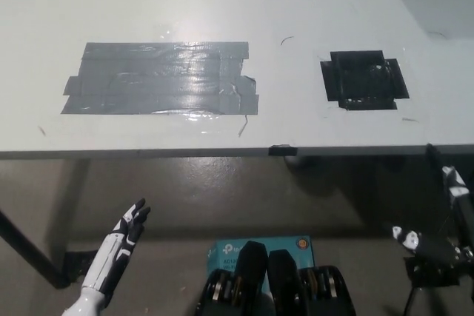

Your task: A rubick's cube is kept in the black marked spot on the table and the robot uses its right arm to pick it up and hands it to a person

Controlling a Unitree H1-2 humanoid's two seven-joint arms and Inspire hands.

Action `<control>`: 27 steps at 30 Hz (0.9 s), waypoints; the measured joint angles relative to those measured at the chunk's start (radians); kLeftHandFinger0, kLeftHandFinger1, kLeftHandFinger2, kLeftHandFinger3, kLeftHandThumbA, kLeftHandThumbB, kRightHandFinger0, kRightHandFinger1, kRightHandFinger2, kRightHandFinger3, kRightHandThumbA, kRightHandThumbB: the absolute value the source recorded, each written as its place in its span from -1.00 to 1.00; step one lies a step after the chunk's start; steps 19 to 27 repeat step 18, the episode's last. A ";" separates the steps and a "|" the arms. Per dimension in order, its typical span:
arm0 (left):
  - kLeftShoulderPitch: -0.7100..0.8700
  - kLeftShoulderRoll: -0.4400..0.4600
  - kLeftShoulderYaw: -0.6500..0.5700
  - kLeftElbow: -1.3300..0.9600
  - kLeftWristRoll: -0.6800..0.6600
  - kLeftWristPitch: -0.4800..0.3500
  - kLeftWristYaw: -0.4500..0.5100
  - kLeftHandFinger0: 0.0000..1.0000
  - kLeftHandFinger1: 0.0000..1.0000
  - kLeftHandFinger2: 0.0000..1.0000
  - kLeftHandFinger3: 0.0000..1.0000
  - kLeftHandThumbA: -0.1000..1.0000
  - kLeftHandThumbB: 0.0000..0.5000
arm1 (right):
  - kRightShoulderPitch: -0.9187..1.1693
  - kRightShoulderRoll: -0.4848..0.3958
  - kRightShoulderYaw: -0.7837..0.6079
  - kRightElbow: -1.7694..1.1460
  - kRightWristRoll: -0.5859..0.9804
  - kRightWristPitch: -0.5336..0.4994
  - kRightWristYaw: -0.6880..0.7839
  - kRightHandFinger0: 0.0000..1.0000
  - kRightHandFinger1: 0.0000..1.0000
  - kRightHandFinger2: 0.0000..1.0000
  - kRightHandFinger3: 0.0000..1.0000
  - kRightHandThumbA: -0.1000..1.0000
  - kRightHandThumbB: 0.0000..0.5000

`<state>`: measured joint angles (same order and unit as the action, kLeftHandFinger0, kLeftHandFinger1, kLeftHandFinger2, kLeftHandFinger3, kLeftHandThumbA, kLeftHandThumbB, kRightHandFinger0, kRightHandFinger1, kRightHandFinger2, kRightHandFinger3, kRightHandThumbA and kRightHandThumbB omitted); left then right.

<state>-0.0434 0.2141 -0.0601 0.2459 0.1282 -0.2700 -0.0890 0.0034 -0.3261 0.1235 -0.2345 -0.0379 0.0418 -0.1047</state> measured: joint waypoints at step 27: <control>-0.039 0.002 0.003 0.014 0.005 -0.006 0.000 1.00 1.00 1.00 1.00 1.00 0.04 | -0.063 0.078 -0.055 0.353 0.075 -0.178 0.088 1.00 1.00 1.00 1.00 0.62 -0.69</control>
